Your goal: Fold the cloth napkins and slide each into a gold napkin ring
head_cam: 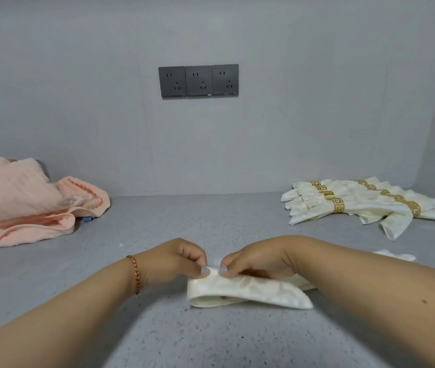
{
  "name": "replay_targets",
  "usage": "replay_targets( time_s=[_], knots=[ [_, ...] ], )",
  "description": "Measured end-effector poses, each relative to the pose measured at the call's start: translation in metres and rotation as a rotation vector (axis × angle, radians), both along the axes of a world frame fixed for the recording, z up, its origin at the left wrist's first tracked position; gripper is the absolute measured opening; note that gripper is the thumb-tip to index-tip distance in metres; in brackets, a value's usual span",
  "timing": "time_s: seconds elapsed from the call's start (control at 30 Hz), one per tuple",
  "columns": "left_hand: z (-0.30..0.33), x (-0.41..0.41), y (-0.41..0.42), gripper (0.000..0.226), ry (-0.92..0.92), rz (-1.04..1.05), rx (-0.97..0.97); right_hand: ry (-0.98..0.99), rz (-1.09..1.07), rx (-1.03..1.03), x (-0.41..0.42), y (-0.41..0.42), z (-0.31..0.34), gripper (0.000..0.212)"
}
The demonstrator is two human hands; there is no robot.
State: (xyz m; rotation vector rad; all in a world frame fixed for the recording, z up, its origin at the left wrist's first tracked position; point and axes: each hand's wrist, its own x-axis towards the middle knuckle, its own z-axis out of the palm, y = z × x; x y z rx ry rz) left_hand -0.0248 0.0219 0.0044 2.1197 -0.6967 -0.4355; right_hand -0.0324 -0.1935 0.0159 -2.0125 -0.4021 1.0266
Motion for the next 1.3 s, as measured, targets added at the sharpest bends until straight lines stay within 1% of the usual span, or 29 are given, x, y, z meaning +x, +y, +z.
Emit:
replay_targets(
  time_s=[0.07, 0.13, 0.2, 0.27, 0.37, 0.43, 0.47, 0.5, 0.6, 0.63, 0.67, 0.77, 0.83, 0.9, 0.97, 1.03, 1.1, 1.13, 1.17, 1.23, 1.27, 1.3],
  knots=[
    [-0.002, 0.003, -0.009, 0.015, 0.011, -0.002, -0.016, 0.034, -0.003, 0.02, 0.002, -0.005, -0.002, 0.005],
    [-0.008, 0.006, -0.018, 0.018, -0.012, 0.01, 0.015, 0.027, -0.021, 0.027, 0.003, -0.008, -0.003, 0.005],
    [-0.018, 0.01, -0.025, 0.016, -0.031, 0.041, 0.042, -0.016, -0.046, -0.004, 0.005, -0.009, -0.006, 0.003],
    [-0.024, 0.01, -0.027, 0.013, -0.015, 0.067, -0.016, -0.026, -0.09, 0.016, 0.006, -0.009, -0.009, 0.002],
    [-0.028, 0.008, -0.022, 0.01, 0.091, 0.099, -0.14, 0.042, -0.19, 0.125, 0.009, -0.007, -0.013, 0.005],
    [-0.028, 0.01, -0.017, 0.01, 0.107, 0.08, -0.12, 0.064, -0.249, 0.14, 0.009, -0.007, -0.013, 0.007],
    [-0.028, 0.01, -0.016, 0.011, 0.108, 0.067, -0.095, 0.054, -0.258, 0.099, 0.008, -0.006, -0.009, 0.008],
    [-0.028, 0.01, -0.016, 0.012, 0.105, 0.054, -0.061, -0.004, -0.249, -0.001, 0.007, -0.005, -0.006, 0.011],
    [-0.025, 0.012, -0.021, 0.016, 0.035, 0.012, 0.122, -0.35, -0.087, -0.584, 0.001, -0.002, 0.004, 0.036],
    [-0.023, 0.013, -0.025, 0.019, -0.002, -0.005, 0.19, -0.426, -0.036, -0.687, -0.001, -0.001, 0.004, 0.043],
    [-0.021, 0.013, -0.028, 0.021, -0.041, -0.02, 0.251, -0.457, 0.0, -0.725, -0.003, -0.002, 0.003, 0.046],
    [-0.017, 0.012, -0.038, 0.027, -0.15, -0.059, 0.375, -0.464, 0.027, -0.739, -0.011, -0.002, -0.002, 0.042],
    [-0.016, 0.01, -0.043, 0.029, -0.182, -0.074, 0.414, -0.499, 0.024, -0.735, -0.015, -0.004, -0.003, 0.041],
    [-0.013, 0.009, -0.047, 0.029, -0.206, -0.088, 0.444, -0.557, 0.011, -0.684, -0.017, -0.007, -0.005, 0.04],
    [-0.013, 0.01, -0.051, 0.027, -0.234, -0.097, 0.467, -0.596, 0.008, -0.634, -0.019, -0.01, -0.009, 0.032],
    [-0.016, 0.007, -0.053, 0.019, -0.223, -0.074, 0.429, -0.615, 0.01, -0.614, -0.018, -0.014, -0.013, 0.025],
    [-0.021, 0.004, -0.054, 0.014, -0.231, -0.011, 0.335, -0.628, 0.017, -0.598, -0.02, -0.015, -0.014, 0.024],
    [-0.024, 0.003, -0.052, 0.012, -0.284, 0.027, 0.283, -0.631, 0.018, -0.594, -0.021, -0.016, -0.014, 0.024],
    [-0.027, 0.001, -0.051, 0.012, -0.381, 0.066, 0.243, -0.634, 0.022, -0.594, -0.021, -0.016, -0.015, 0.025],
    [-0.033, -0.009, -0.046, 0.014, -0.696, 0.117, 0.2, -0.644, 0.031, -0.609, -0.021, -0.016, -0.016, 0.025],
    [-0.038, -0.017, -0.044, 0.017, -0.86, 0.116, 0.198, -0.644, 0.034, -0.619, -0.021, -0.015, -0.017, 0.025],
    [-0.045, -0.027, -0.042, 0.019, -0.98, 0.093, 0.212, -0.644, 0.036, -0.624, -0.021, -0.015, -0.017, 0.025]
  ],
)
